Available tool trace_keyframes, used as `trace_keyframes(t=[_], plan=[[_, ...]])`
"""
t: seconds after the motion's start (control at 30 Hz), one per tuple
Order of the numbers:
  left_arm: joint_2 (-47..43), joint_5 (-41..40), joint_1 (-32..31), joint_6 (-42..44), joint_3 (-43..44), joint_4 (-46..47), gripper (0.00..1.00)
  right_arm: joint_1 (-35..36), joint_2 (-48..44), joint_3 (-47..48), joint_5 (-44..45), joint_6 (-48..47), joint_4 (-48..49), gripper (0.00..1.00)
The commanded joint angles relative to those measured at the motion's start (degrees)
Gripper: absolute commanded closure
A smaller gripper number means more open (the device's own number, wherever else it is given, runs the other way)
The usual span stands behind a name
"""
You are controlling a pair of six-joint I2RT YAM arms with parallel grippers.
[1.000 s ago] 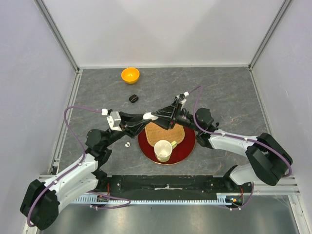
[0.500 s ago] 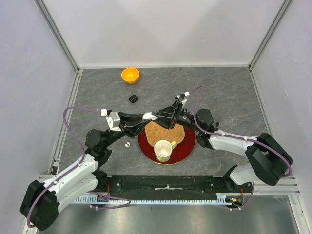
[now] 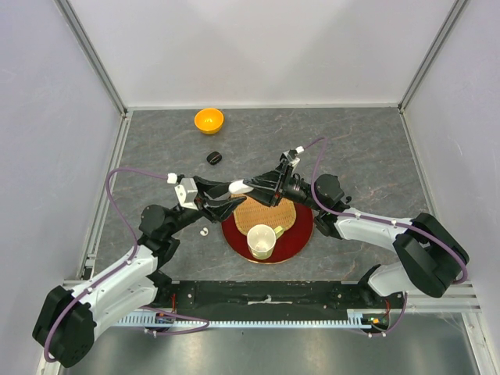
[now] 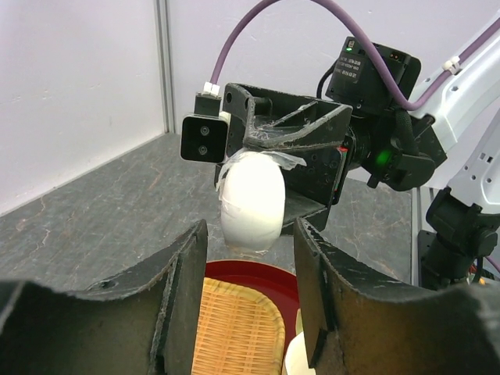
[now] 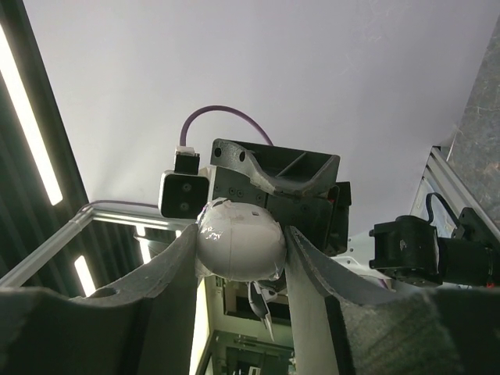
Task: Insert the wireless bluetooth earbuds into the charging case
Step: Open the charging case.
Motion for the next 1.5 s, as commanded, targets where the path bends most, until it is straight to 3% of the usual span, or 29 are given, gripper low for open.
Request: trace_keyframes(t=[0.0,0.63,1.1,1.3,1.33,1.47], plan=[[0.4,1.0,0.0,-0.3,2.3,2.9,0.46,0.3,0.2,1.6,-0.7,-1.5,3.4,0.82],[4.1,2.4,0.0,-2.5,3.0,6.3,0.51,1.2,1.6,2.8,-1.4,-2.0,4.1,0.82],[3.1,1.4,0.0,-2.0,2.3,6.4,0.49,1.3,1.6,1.9,-0.7,-0.5,7.1,0.82],[3.1,1.2,0.1,-2.1,2.3,7.1,0.58,1.3,1.9,1.8,-0.7,-0.2,7.1,0.82],[3.0,1.3,0.0,-2.2,2.3,7.2,0.65,1.3,1.9,1.8,-0.7,-0.2,7.2,0.82],[3.4,1.4,0.0,-2.2,2.3,7.5,0.76,1.3,2.0,1.8,-0.6,-0.2,7.1,0.82]])
